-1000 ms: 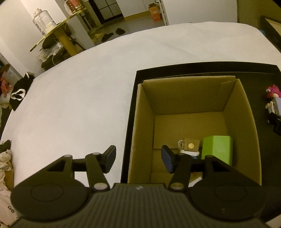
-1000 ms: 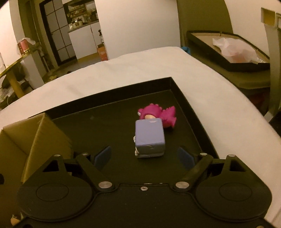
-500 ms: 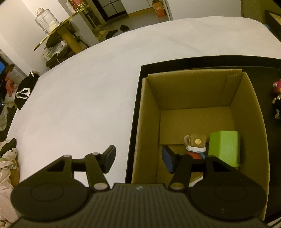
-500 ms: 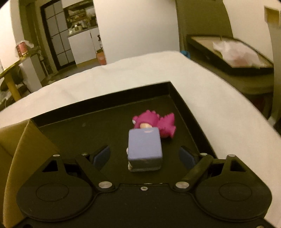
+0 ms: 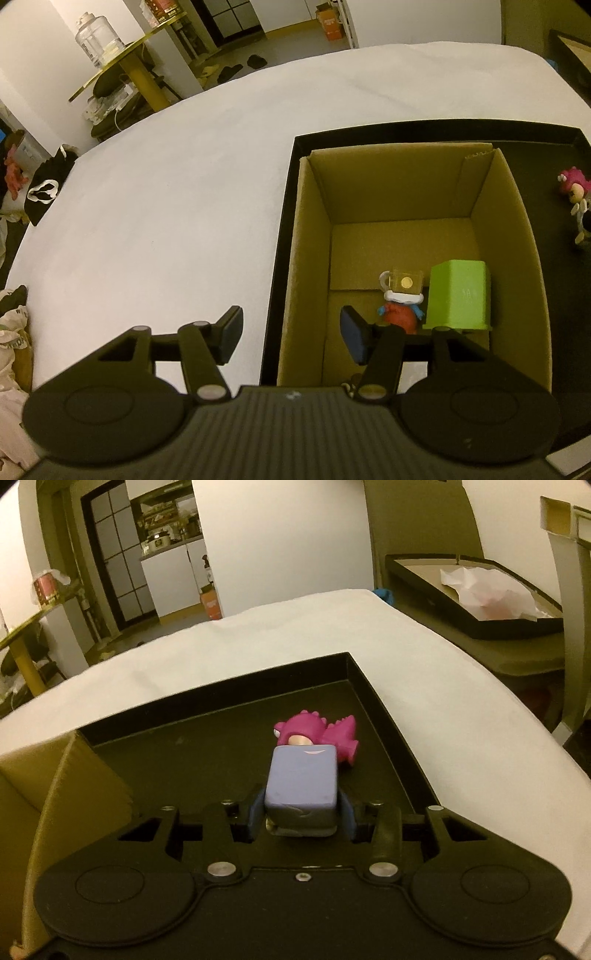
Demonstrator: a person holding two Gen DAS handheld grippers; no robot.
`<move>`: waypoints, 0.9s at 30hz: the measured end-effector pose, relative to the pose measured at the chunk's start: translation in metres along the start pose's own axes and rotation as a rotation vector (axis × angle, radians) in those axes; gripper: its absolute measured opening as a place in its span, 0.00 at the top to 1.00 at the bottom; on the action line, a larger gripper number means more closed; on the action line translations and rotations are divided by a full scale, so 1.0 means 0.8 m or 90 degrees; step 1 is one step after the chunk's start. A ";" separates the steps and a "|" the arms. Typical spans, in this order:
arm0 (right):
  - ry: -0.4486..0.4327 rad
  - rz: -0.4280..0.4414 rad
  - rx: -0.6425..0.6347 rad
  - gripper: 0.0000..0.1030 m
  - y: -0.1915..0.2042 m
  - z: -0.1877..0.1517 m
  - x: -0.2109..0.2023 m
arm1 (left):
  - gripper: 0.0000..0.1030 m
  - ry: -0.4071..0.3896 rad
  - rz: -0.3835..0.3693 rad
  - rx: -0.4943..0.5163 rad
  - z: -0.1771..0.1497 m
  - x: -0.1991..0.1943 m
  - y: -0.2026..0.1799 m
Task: Organize rigid objects
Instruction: 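Reach the right gripper to the lavender cube and close on it, then carry the lavender cube with the right gripper into the box and release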
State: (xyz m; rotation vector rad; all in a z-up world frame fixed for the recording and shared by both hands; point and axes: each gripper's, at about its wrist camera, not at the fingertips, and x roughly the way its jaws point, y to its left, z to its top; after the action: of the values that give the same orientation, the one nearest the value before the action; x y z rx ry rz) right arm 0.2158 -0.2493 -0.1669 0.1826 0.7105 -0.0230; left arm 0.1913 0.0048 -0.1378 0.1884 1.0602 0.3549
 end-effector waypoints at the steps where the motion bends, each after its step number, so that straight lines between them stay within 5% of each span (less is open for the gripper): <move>1: -0.004 0.001 0.004 0.61 -0.001 0.003 -0.004 | 0.45 -0.002 -0.001 -0.001 0.000 -0.002 0.001; 27: -0.055 0.144 -0.033 0.61 0.045 0.058 -0.086 | 0.45 -0.012 -0.048 -0.016 -0.015 -0.006 0.028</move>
State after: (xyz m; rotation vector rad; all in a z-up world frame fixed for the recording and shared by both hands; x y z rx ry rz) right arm 0.1970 -0.2245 -0.0819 0.2100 0.6001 0.2016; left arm 0.1744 0.0233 -0.1322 0.1284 1.0413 0.2986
